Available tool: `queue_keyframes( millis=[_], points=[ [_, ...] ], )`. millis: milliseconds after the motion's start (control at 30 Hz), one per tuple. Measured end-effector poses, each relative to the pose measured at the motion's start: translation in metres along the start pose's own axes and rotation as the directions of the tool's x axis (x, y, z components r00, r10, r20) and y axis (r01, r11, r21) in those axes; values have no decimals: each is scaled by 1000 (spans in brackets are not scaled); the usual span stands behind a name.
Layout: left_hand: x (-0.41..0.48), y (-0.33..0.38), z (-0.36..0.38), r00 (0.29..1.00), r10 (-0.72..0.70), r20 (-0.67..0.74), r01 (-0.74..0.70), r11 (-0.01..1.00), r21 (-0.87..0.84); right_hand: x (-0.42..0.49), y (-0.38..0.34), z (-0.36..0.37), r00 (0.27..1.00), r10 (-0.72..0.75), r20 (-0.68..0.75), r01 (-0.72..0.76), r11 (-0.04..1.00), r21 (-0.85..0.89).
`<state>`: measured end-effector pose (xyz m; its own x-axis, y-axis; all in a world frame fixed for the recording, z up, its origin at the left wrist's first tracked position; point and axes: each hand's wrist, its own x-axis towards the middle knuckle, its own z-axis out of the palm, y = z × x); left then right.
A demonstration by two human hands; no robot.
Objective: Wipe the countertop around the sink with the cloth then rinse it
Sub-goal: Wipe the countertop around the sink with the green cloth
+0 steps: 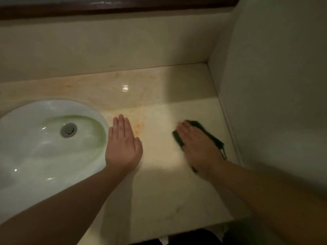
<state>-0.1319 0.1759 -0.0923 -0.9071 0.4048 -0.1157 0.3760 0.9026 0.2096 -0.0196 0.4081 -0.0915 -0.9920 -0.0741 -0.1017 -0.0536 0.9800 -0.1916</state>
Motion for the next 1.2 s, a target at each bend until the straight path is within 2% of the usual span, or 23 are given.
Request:
queue_keyframes(
  millis=[100, 200, 267, 367, 467, 567, 633, 667, 733, 767, 933, 1100, 1200],
  points=[
    [-1, 2, 1, 1000, 10, -12, -10, 1000, -2, 38, 46, -16, 960, 272, -59, -270, 962, 42],
    [-3, 1, 3, 1000, 12, -17, -13, 1000, -1, 114, 66, -29, 906, 401, -134, -397, 916, 51],
    [0, 1, 4, 1000, 18, -24, -18, 1000, -3, 166, 64, -30, 908, 394, -145, -393, 919, 39],
    [5, -1, 8, 999, 4, -36, -4, 1000, 0, 202, 24, -25, 951, 279, -131, -280, 960, 14],
    [5, -1, 7, 1000, -9, -26, 9, 1000, 3, 156, -38, -12, 990, 105, -94, -110, 993, -50],
    [2, -2, 0, 1000, -5, 14, 6, 999, -43, 72, -79, -1, 998, 43, -51, -44, 999, -26],
    [7, -4, -11, 1000, -13, 7, 14, 992, -122, 36, -79, 0, 988, 131, -77, -131, 991, 4],
    [15, -6, -19, 999, -23, -24, 20, 989, -144, 27, -73, -3, 971, 207, -118, -199, 977, 78],
    [45, -17, -33, 994, -54, -94, 44, 994, -104, 22, -56, -7, 928, 320, -190, -272, 932, 238],
    [65, -26, -39, 991, -70, -112, 63, 996, -67, 26, -49, -9, 912, 341, -227, -281, 924, 260],
    [138, -76, -45, 978, -210, 2, 209, 974, 86, 79, -13, -16, 838, 466, -284, -403, 879, 255],
    [154, -82, -32, 965, -255, -66, 257, 966, 25, 173, 14, -24, 816, 478, -326, -429, 878, 212],
    [156, -85, -30, 967, -246, -73, 250, 967, 53, 217, 2, -24, 881, 405, -245, -388, 914, 116]
  ],
)
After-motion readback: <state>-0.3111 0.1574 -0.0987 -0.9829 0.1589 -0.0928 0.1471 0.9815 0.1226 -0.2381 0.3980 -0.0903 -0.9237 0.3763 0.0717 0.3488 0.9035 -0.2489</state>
